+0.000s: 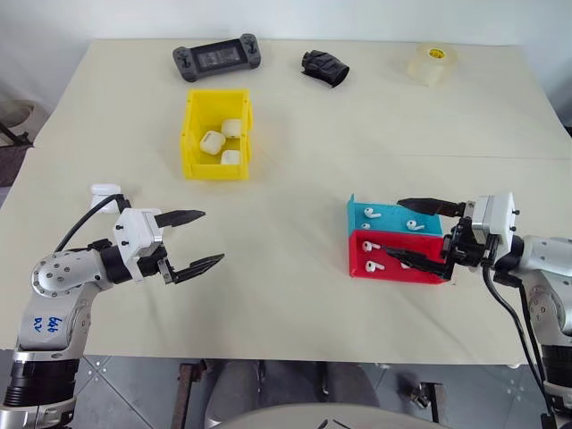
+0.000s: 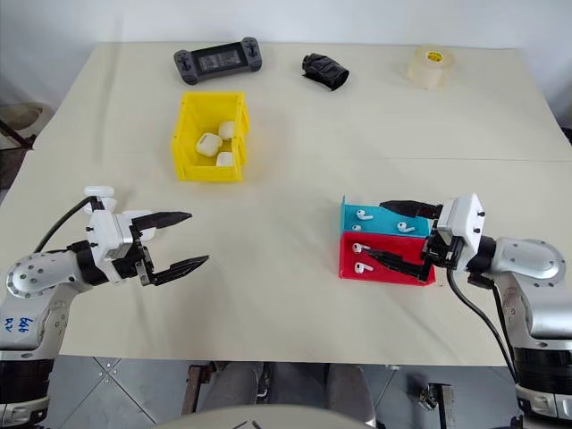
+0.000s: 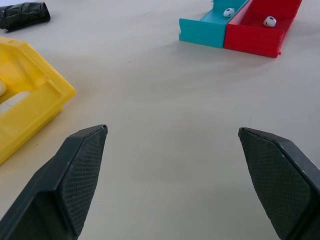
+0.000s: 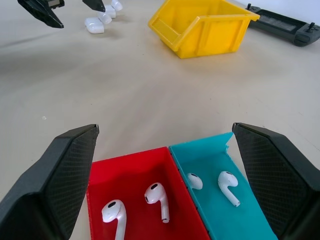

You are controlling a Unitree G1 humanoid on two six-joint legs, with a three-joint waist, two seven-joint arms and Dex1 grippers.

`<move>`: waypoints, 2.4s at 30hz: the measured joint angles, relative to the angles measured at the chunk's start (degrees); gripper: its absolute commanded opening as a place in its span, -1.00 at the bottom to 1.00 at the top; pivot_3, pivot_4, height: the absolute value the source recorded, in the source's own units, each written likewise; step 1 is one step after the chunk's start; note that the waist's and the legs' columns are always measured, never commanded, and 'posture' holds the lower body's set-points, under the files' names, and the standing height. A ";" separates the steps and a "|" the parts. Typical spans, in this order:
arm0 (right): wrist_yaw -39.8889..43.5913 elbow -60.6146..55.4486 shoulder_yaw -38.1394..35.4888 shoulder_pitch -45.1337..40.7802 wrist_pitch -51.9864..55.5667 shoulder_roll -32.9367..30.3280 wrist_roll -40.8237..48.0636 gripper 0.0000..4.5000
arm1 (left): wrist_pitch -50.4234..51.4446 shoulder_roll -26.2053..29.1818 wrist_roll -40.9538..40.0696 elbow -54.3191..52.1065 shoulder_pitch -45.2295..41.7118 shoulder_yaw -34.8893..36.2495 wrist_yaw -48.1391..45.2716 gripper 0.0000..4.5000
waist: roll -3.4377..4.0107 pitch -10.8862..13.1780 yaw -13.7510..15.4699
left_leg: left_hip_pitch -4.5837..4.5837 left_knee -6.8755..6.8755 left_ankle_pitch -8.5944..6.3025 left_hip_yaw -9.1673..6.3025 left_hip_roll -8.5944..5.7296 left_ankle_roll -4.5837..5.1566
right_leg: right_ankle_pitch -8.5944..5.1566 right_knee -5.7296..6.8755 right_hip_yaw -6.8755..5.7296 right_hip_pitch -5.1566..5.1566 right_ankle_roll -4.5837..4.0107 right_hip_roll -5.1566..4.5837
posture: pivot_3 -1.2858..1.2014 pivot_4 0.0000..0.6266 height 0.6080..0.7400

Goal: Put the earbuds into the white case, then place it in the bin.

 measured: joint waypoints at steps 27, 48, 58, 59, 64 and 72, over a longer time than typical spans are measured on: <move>3.49 0.62 13.46 -7.38 -6.64 11.39 -2.49 1.00 | 40.54 -14.39 -2.78 -28.14 19.79 19.79 45.43 0.99 | -0.11 -0.01 1.03 | 0.01 0.10 0.00 -0.21 -0.05 -0.02 | 0.00 -0.03 -0.07 0.16 0.00 -0.14 | 0.03 -0.52 1.00; -0.56 -5.20 13.84 -0.49 -6.45 11.73 -2.51 1.00 | 86.45 -3.18 -6.70 -9.52 -21.54 11.29 59.21 0.99 | -0.13 0.00 0.03 | -0.04 0.13 0.02 -0.18 -0.08 -0.11 | 0.00 0.45 -0.02 -0.21 0.00 0.08 | 0.03 -0.52 1.00; -3.33 -7.25 14.12 2.12 -6.54 12.51 -2.81 1.00 | 86.44 -1.91 -12.69 -4.99 -23.27 8.96 63.84 0.99 | -0.13 0.00 0.03 | -0.05 0.14 0.02 -0.18 -0.11 -0.11 | 0.00 0.48 -0.01 -0.24 0.00 0.01 | 0.03 -0.52 1.00; -3.53 -7.46 14.24 2.34 -6.56 12.59 -2.83 1.00 | 86.37 -1.88 -14.04 -5.05 -22.93 9.04 64.88 0.99 | -0.13 0.00 0.01 | -0.05 0.14 0.02 -0.18 -0.11 -0.11 | 0.00 0.49 -0.01 -0.24 0.00 -0.02 | 0.03 -0.52 1.00; -4.40 -7.63 14.41 2.98 -6.60 13.01 -3.18 1.00 | 86.29 -1.04 -21.20 -5.02 -21.88 9.93 70.86 0.99 | -0.13 0.00 0.00 | -0.04 0.14 0.02 -0.18 -0.11 -0.11 | 0.00 0.52 0.00 -0.25 0.00 -0.07 | 0.03 -0.52 1.00; -5.41 -7.93 15.72 3.61 -6.66 13.70 -3.75 1.00 | 86.34 -1.64 -28.63 -2.44 -23.00 11.10 79.92 0.99 | -0.13 0.00 0.01 | -0.03 0.18 0.02 -0.18 -0.15 -0.11 | 0.00 0.58 -0.01 -0.25 0.00 -0.06 | 0.03 -0.52 1.00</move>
